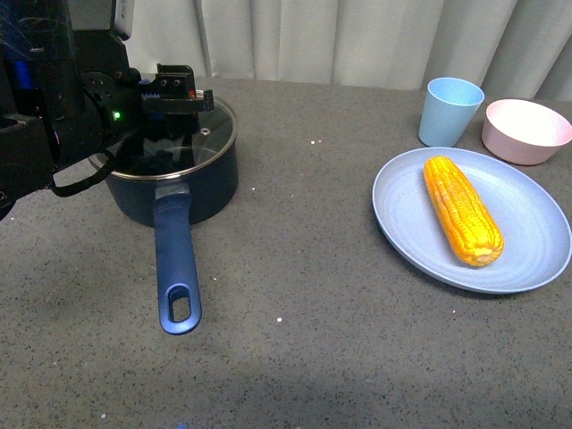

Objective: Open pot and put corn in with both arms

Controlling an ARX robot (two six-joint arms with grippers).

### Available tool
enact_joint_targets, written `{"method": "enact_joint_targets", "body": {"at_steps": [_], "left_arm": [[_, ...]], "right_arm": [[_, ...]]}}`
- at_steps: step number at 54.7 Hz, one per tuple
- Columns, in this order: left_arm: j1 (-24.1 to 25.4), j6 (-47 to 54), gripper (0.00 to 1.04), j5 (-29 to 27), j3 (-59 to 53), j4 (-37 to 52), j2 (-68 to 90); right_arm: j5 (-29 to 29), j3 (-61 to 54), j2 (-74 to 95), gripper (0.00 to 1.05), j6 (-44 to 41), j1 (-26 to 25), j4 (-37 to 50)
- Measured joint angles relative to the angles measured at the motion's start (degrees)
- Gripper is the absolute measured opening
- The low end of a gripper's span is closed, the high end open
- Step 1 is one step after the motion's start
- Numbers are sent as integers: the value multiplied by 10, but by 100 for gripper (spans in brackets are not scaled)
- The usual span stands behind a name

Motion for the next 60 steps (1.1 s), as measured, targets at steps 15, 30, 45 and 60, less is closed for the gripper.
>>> {"method": "enact_joint_targets", "body": {"at_steps": [15,30,45,60], "left_arm": [[24,-24,65,-10,-17,-16,-87],[157,-19,65,-20,3,-25,-48],[227,-22,65,-27,54,-41,31],[228,-26,65,-39,75,-42,88]], "right_arm": [[0,0,0,96,0,0,0],[0,0,0,96,0,0,0],[0,0,0,96,0,0,0],[0,0,0,96,0,0,0]]}}
